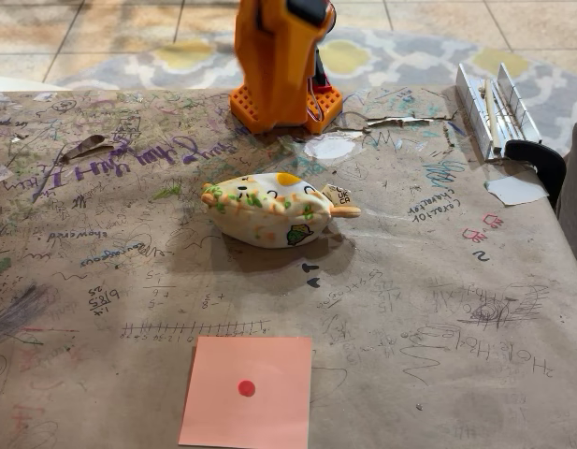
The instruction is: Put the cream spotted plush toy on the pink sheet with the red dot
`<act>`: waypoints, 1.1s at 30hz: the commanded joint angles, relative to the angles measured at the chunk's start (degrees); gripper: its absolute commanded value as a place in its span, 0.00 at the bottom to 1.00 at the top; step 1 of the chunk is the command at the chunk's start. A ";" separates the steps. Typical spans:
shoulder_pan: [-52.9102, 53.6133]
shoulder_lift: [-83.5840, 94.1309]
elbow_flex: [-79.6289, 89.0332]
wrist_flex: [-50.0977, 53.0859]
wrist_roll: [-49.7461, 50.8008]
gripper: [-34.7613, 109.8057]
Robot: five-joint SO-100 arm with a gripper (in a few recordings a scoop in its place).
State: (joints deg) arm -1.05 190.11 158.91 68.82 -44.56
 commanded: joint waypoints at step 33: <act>18.11 -34.80 17.93 -34.19 -49.22 0.39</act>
State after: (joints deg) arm 17.31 159.35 176.13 45.97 -94.92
